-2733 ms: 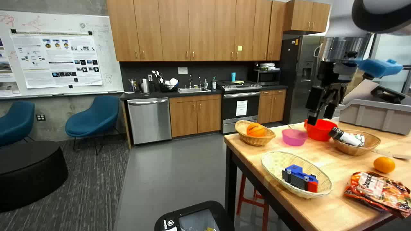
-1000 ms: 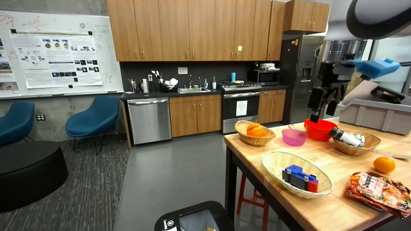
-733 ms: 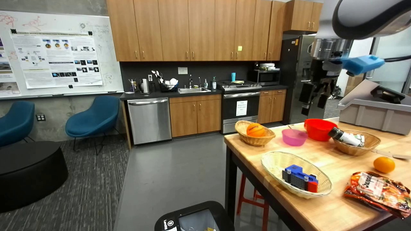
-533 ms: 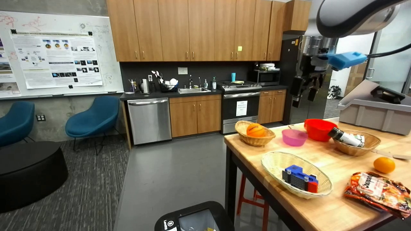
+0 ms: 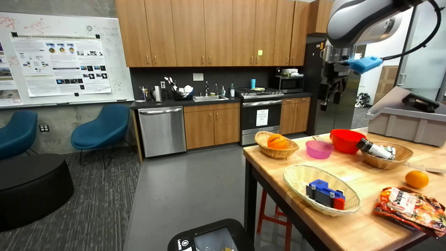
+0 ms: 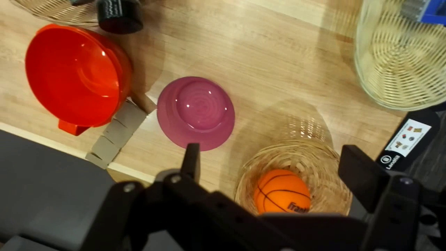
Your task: Move the pink bowl to the basket with the plush basketball and then place it back on the table
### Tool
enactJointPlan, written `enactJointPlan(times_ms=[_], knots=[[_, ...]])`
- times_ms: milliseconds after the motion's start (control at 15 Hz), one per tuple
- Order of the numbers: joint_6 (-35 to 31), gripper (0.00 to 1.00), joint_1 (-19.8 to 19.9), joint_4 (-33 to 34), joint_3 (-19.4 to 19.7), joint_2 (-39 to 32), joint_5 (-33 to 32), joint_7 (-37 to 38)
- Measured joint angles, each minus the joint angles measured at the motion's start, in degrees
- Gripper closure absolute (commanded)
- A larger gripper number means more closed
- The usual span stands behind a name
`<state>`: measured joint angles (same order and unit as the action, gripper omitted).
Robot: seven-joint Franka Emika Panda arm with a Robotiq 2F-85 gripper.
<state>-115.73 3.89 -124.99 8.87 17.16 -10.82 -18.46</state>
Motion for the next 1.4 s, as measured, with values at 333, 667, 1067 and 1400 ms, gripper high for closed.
enactJointPlan(times_ms=[333,667,1067,1400], knots=[[-0.3,0.00,1.1,5.3,2.3,-6.6,0.0,-6.7],[-0.3,0.00,0.1,11.0,0.5,-12.0,5.4,-7.3],[-0.2,0.00,-0.5,13.6,-1.8,-17.3,11.0,-6.4],[0.4,0.00,1.6,11.3,-1.4,-19.1,11.0,-5.1]])
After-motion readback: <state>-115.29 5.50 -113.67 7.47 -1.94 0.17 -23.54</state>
